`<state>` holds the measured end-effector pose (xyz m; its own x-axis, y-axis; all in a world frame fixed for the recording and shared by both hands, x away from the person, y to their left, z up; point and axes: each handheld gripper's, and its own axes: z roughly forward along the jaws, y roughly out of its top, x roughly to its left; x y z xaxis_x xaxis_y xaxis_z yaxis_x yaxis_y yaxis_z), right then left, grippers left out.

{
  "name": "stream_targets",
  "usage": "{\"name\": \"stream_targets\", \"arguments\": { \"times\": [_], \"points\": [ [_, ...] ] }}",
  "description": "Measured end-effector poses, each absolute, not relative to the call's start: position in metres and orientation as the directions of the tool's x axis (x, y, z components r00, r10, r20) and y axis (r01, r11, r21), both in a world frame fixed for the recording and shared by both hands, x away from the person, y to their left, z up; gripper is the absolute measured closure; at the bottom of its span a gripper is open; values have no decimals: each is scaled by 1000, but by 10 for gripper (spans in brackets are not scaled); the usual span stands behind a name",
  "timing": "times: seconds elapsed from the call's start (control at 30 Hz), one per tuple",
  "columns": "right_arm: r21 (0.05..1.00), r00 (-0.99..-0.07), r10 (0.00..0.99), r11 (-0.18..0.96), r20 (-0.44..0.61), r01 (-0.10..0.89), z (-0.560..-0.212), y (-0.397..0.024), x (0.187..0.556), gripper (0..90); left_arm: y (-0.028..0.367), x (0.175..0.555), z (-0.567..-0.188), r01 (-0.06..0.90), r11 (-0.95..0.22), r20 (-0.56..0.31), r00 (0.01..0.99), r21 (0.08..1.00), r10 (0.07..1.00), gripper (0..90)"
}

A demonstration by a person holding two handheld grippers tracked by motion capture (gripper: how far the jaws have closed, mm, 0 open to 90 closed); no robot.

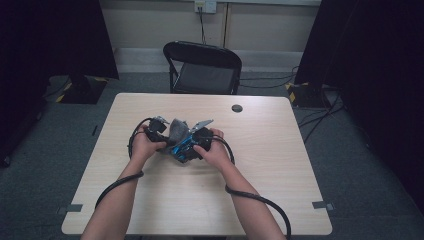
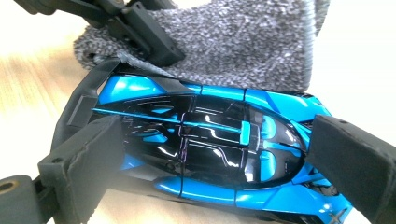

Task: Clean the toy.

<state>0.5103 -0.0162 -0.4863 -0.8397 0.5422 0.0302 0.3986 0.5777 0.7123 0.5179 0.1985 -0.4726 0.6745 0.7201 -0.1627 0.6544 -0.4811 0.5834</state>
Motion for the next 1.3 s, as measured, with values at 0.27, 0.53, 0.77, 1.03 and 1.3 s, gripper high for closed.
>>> {"name": "stream_targets", "arguments": {
  "times": [0.27,0.53,0.77,1.03,1.3],
  "points": [
    [711,-840,542,579,29,399,-486,-16,510,34,207,510,-473,666,-472,-179,667,578,723,742],
    [714,-841,541,578,28,395,-487,-16,510,34,217,498,-474,675,-449,-209,660,585,721,742],
    [710,-841,541,581,29,398,-486,-16,511,35,224,489,-473,680,-444,-219,659,583,720,742],
    [709,-840,541,581,29,399,-486,-16,511,34,234,472,-472,678,-453,-226,667,580,710,743],
    [711,-840,542,579,30,399,-486,-16,511,34,244,452,-472,674,-454,-237,675,583,698,743]
  ]
}}
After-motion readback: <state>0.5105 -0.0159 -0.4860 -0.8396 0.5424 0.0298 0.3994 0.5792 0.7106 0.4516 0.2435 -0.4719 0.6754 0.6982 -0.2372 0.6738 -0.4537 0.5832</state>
